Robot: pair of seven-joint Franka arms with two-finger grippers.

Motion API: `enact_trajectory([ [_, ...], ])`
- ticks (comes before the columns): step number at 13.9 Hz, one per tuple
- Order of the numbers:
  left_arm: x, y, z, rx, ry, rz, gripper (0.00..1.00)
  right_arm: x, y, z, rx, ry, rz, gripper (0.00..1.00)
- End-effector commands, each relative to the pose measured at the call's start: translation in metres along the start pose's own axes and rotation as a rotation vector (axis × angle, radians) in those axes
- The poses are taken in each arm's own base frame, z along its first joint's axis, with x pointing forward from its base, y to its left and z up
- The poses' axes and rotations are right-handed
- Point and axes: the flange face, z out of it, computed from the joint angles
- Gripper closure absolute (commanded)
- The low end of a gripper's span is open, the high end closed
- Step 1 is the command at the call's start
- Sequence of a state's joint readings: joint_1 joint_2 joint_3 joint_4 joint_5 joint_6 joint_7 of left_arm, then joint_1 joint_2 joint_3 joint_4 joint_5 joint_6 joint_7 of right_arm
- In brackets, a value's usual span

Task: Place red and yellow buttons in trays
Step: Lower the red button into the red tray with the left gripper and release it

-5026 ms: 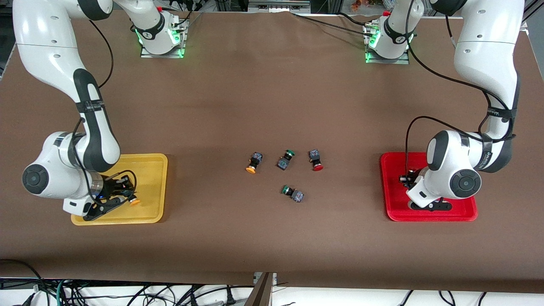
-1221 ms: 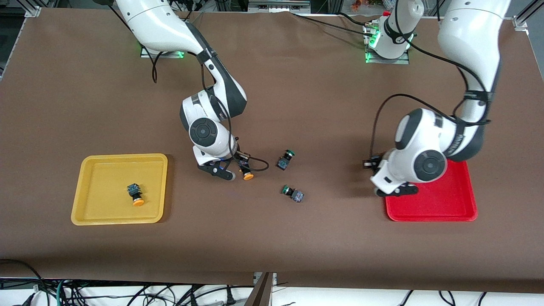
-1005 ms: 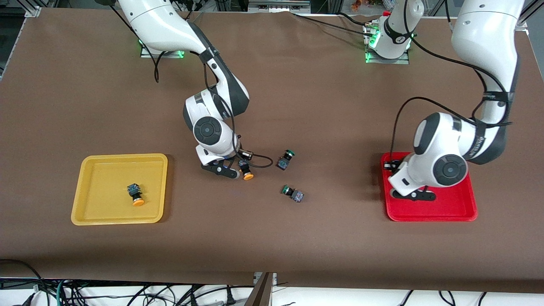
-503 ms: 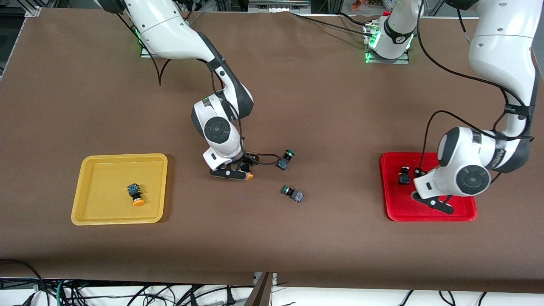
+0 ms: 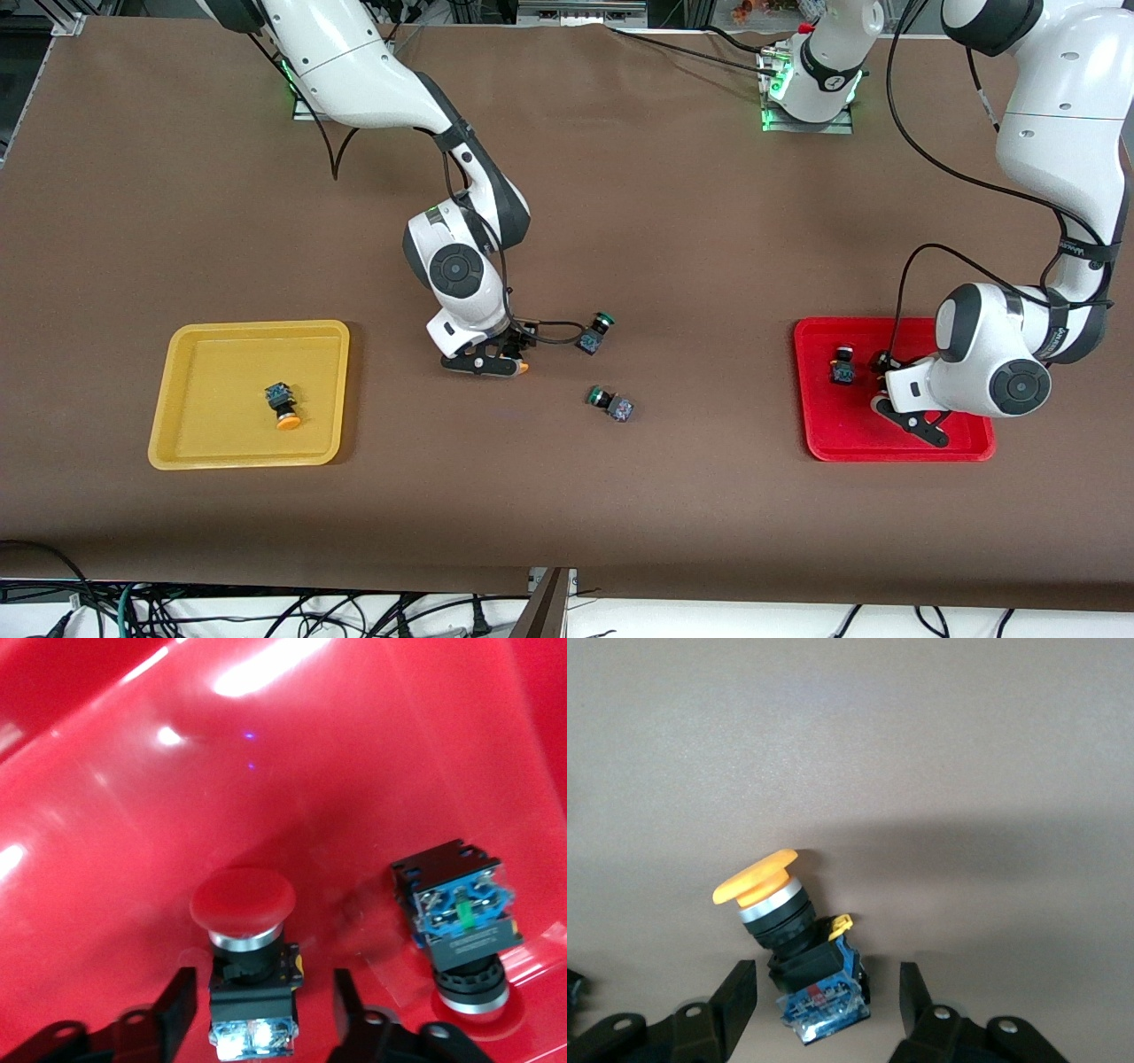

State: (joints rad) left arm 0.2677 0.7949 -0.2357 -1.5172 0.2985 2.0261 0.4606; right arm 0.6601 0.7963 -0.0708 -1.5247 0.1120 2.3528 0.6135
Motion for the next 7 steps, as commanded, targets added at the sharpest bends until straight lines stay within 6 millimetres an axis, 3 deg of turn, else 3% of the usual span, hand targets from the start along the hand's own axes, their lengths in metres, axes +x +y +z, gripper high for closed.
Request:
enact_trajectory([
  [1,-0.004,-0.003,-0.039,0.012,0.042,0.010,0.00,0.000,-0.004,0.004,0.002,0.051,-0.068,0.26],
  [2,-0.010,-0.002,-0.070,0.036,0.054,0.006,0.00,0.000,-0.004,0.006,0.001,0.050,-0.079,0.30],
  [3,-0.014,0.005,-0.094,0.051,0.056,0.001,0.00,0.001,-0.003,0.005,0.004,0.052,-0.082,0.41],
  [5,-0.019,0.029,-0.146,0.042,0.082,-0.027,0.00,0.002,-0.003,0.000,0.011,0.050,-0.077,0.66],
  [7,-0.039,0.037,-0.205,0.095,0.130,-0.053,0.00,0.004,-0.001,-0.006,0.014,0.048,-0.071,0.92],
])
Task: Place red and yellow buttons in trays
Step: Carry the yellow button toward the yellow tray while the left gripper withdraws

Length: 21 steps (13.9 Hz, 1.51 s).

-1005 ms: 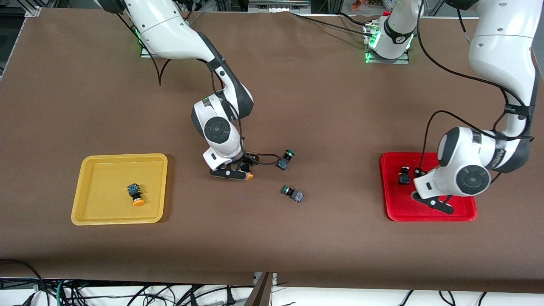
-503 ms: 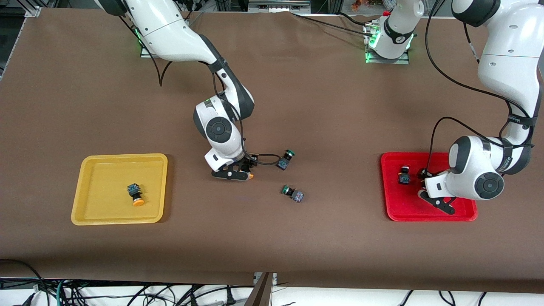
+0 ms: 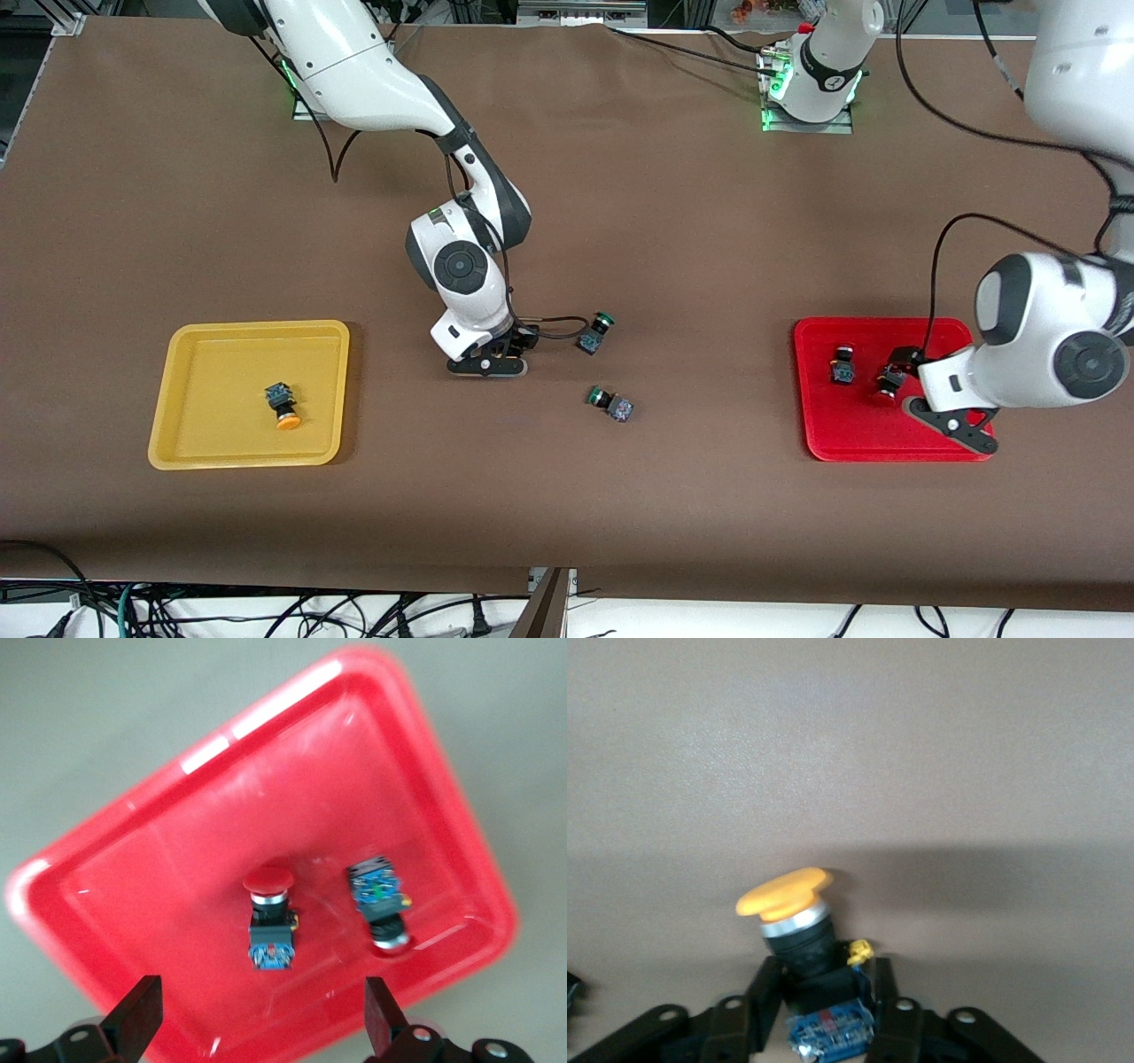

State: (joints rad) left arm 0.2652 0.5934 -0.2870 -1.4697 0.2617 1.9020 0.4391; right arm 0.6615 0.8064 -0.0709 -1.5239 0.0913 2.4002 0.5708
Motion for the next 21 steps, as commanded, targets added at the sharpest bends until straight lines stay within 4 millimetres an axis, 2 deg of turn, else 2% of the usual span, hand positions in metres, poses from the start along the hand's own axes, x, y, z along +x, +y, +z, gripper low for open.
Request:
enact_trajectory([
  [1,-0.027,0.016,-0.084,0.046,0.034,-0.029,0.00,0.002,0.004,-0.009,-0.008,-0.008,-0.014,0.96],
  [3,-0.054,0.032,-0.150,0.048,0.073,-0.058,0.00,0.009,0.015,-0.029,-0.021,-0.030,-0.053,0.96],
  [4,-0.067,0.043,-0.171,0.052,0.051,-0.057,0.00,0.022,0.036,-0.046,-0.036,-0.045,-0.077,0.96],
  [5,-0.076,0.058,-0.200,0.072,0.037,-0.063,0.00,0.033,0.059,-0.059,-0.049,-0.070,-0.115,0.96],
  [6,-0.076,0.075,-0.217,0.089,0.012,-0.101,0.00,0.044,0.087,-0.071,-0.062,-0.094,-0.153,0.96],
  [8,-0.082,0.081,-0.243,0.102,0.018,-0.237,0.00,0.064,0.142,-0.091,-0.094,-0.118,-0.215,0.96],
  [9,-0.082,0.081,-0.247,0.104,0.028,-0.268,0.00,0.071,0.170,-0.096,-0.116,-0.130,-0.251,0.96],
  [11,-0.081,0.079,-0.247,0.087,0.039,-0.379,0.00,0.080,0.228,-0.103,-0.149,-0.148,-0.338,0.95],
  [13,-0.084,0.072,-0.246,0.087,0.043,-0.519,0.00,0.082,0.287,-0.096,-0.142,-0.175,-0.369,0.93],
  [14,-0.088,0.066,-0.245,0.084,0.043,-0.529,0.00,0.082,0.310,-0.089,-0.129,-0.181,-0.366,0.86],
  [16,-0.095,0.054,-0.244,0.075,0.041,-0.529,0.00,0.076,0.336,-0.071,-0.106,-0.164,-0.375,0.75],
  [18,-0.099,0.053,-0.249,0.051,0.055,-0.533,0.00,0.075,0.342,-0.055,-0.074,-0.153,-0.334,0.68],
  [19,-0.103,0.057,-0.256,0.012,0.078,-0.537,0.00,0.075,0.342,-0.049,-0.057,-0.150,-0.315,0.51],
  [20,-0.113,0.062,-0.267,-0.022,0.112,-0.548,0.00,0.075,0.342,-0.044,-0.052,-0.144,-0.306,0.26],
  [21,-0.126,0.065,-0.272,-0.024,0.132,-0.568,0.00,0.074,0.341,-0.041,-0.044,-0.144,-0.299,0.12],
])
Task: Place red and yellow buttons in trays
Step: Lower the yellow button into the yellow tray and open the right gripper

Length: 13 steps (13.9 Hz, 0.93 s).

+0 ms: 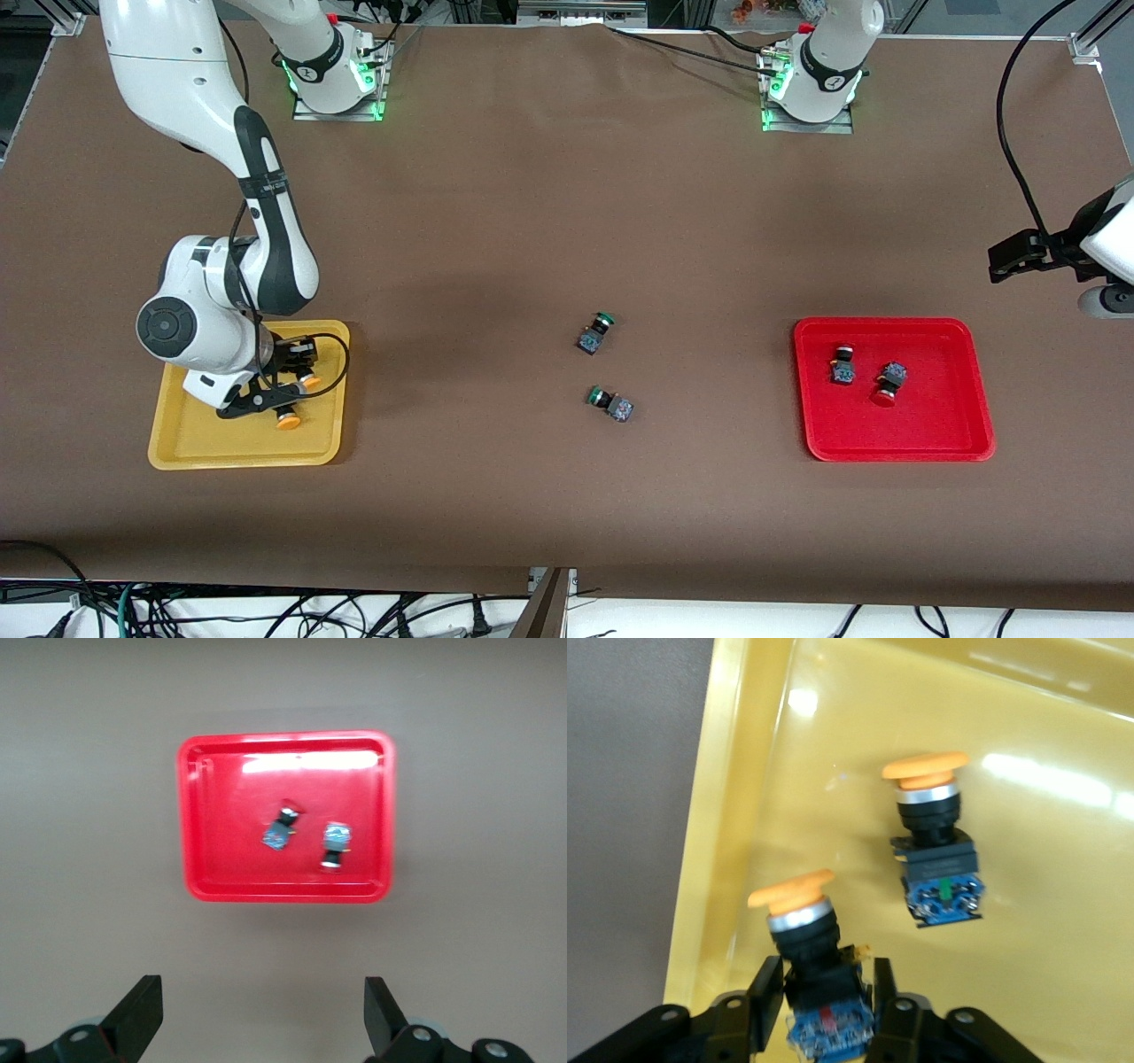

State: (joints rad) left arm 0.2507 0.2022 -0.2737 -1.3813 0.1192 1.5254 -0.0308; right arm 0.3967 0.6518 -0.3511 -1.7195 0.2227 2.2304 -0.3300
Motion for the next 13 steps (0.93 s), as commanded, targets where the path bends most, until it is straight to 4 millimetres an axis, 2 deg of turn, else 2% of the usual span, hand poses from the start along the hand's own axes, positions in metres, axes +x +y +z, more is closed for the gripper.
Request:
enact_trajectory([
  [1,-0.037,0.004,-0.022,-0.021,0.050,-0.017,0.00,-0.002,-0.004,0.005,0.034,0.016,0.014,0.06],
  [2,-0.049,0.002,-0.022,-0.015,0.055,-0.023,0.00,0.000,-0.007,-0.001,0.037,0.019,0.020,0.01],
  [3,-0.052,0.003,-0.023,-0.016,0.055,-0.024,0.00,0.002,-0.011,-0.008,0.041,0.025,0.018,0.01],
  [4,-0.053,0.003,-0.022,-0.014,0.052,-0.022,0.00,0.004,-0.018,-0.026,0.049,0.040,0.028,0.01],
  [5,-0.055,0.004,-0.022,-0.013,0.053,-0.022,0.00,0.005,-0.031,-0.044,0.059,0.048,0.080,0.01],
  [7,-0.056,0.007,-0.020,-0.014,0.046,-0.019,0.00,0.006,-0.071,-0.082,0.081,0.072,0.126,0.01],
  [10,-0.050,0.010,-0.022,-0.015,0.050,-0.010,0.00,-0.012,-0.104,-0.157,0.124,0.088,0.194,0.01],
  [11,-0.051,0.010,-0.021,-0.014,0.047,-0.010,0.00,-0.023,-0.107,-0.186,0.124,0.093,0.181,0.01],
  [13,-0.051,0.010,-0.022,-0.016,0.046,-0.011,0.00,-0.052,-0.101,-0.243,0.077,0.102,0.157,0.00],
])
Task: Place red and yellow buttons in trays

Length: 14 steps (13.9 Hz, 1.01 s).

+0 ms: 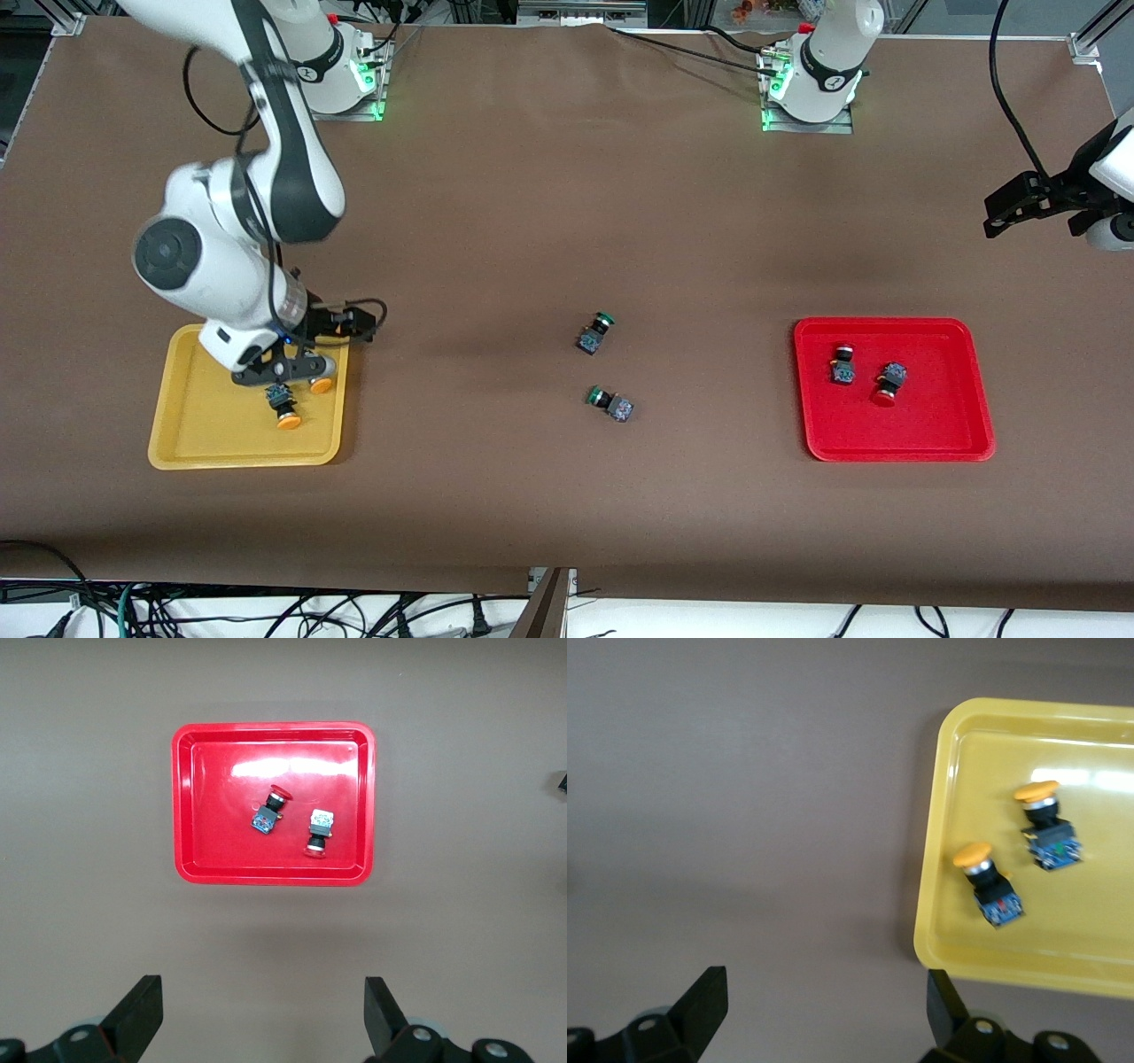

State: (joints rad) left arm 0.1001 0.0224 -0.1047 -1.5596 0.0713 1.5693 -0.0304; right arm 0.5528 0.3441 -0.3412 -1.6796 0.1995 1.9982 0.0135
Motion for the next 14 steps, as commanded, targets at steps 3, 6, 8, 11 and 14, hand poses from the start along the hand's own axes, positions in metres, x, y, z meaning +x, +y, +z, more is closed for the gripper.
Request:
enact_trajectory([
  [3,-0.002,-0.005,-0.002,-0.017,0.004,-0.010,0.00,-0.062,0.016,-0.115,-0.033,-0.015,-0.012,0.00],
  [6,-0.002,-0.007,-0.002,-0.017,0.003,-0.014,0.00,-0.084,0.035,-0.152,-0.029,-0.016,-0.007,0.00],
  [8,-0.003,-0.004,-0.002,-0.017,0.002,-0.010,0.00,-0.095,0.047,-0.168,-0.050,-0.013,-0.001,0.00],
  [11,-0.002,-0.001,-0.004,-0.017,0.009,-0.005,0.00,-0.101,0.060,-0.182,-0.052,-0.018,0.023,0.00],
  [14,-0.001,0.001,-0.006,-0.016,0.012,-0.001,0.00,-0.091,0.061,-0.192,-0.049,0.006,0.025,0.00],
])
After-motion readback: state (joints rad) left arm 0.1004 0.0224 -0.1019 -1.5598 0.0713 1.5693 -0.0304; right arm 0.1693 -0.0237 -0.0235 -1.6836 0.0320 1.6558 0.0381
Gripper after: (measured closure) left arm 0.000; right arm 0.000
